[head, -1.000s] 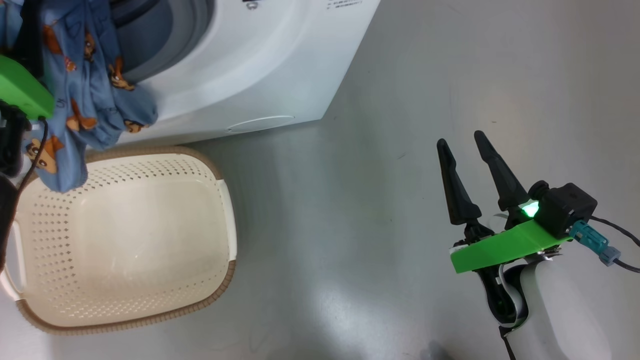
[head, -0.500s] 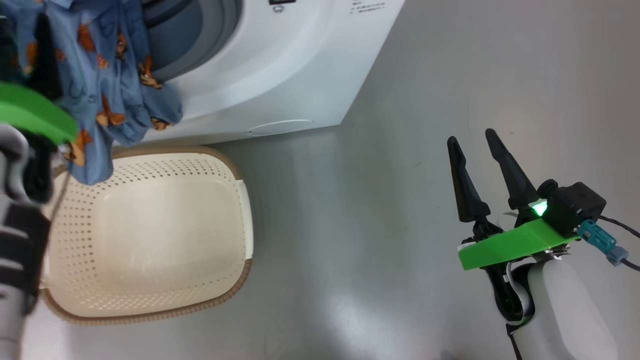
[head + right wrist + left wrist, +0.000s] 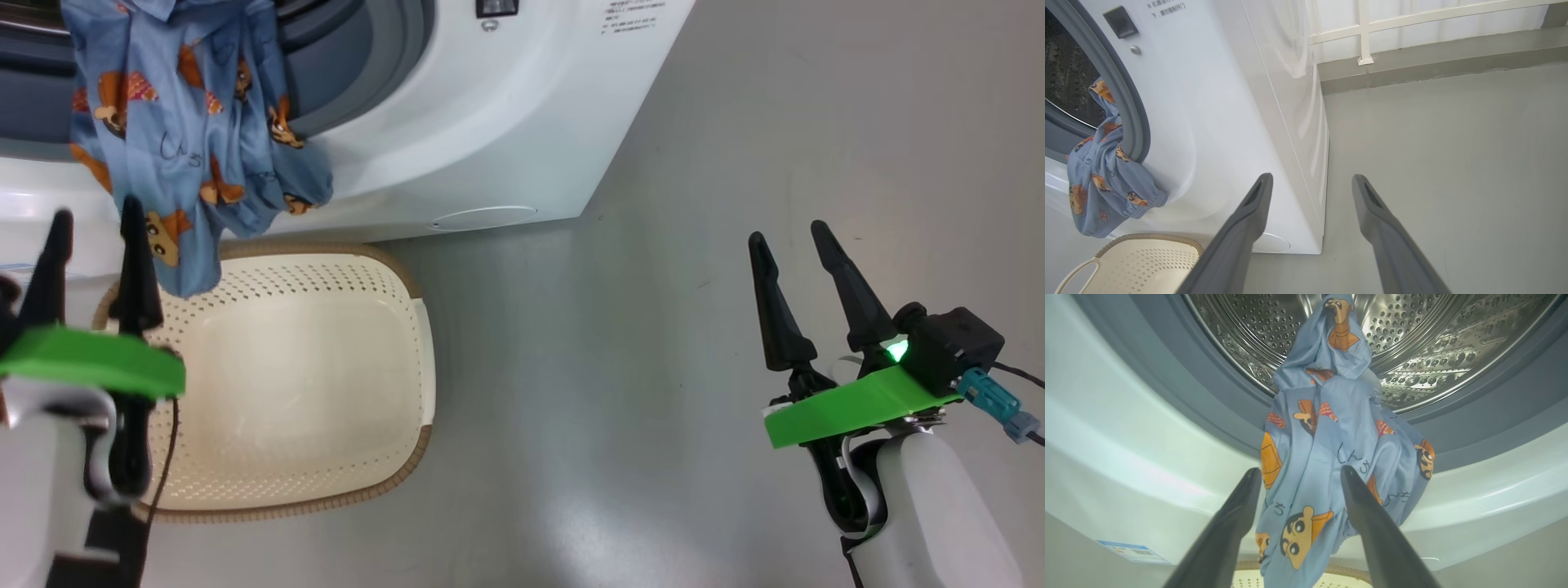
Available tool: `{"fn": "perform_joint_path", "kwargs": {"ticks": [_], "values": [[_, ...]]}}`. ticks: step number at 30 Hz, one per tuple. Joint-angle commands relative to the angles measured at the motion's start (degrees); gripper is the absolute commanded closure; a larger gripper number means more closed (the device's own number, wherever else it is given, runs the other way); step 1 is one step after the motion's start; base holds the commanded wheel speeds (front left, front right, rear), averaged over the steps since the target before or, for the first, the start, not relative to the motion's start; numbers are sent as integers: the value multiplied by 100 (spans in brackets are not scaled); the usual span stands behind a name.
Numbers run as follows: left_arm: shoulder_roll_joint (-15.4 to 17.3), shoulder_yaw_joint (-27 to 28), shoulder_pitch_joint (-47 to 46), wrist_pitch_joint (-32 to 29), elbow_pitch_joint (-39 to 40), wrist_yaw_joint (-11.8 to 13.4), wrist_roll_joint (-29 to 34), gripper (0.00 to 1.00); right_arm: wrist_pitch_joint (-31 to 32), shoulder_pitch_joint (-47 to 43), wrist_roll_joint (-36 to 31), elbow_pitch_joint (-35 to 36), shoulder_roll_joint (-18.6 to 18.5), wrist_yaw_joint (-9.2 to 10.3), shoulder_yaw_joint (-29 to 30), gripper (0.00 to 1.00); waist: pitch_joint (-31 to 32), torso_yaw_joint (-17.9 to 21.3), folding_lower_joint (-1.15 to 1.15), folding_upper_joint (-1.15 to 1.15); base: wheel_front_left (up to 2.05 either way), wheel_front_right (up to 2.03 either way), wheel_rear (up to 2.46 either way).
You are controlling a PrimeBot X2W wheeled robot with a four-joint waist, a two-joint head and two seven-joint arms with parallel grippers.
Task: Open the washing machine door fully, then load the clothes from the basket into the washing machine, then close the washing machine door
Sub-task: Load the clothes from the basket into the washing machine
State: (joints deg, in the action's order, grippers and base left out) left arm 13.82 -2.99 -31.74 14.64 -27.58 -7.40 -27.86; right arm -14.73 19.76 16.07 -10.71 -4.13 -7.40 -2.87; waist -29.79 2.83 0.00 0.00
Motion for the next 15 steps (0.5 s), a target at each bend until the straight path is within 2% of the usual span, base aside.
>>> {"fn": "perform_joint_path", "kwargs": {"ticks": [1, 8, 15], "values": [[196, 269, 189, 35, 239, -9, 90, 0, -27, -135, -50, 146, -11, -9, -104, 0, 8, -11, 0, 0, 0, 0, 0], [58, 754, 1149, 36, 1090, -9, 394, 0, -27, -162, -45, 157, -54, -9, -49, 0, 17, -15, 0, 0, 0, 0, 0], [-63, 976, 1870, 36, 1684, -9, 413, 0, -27, -204, -44, 176, -62, -9, 17, 0, 20, -35, 0, 0, 0, 0, 0]]}}
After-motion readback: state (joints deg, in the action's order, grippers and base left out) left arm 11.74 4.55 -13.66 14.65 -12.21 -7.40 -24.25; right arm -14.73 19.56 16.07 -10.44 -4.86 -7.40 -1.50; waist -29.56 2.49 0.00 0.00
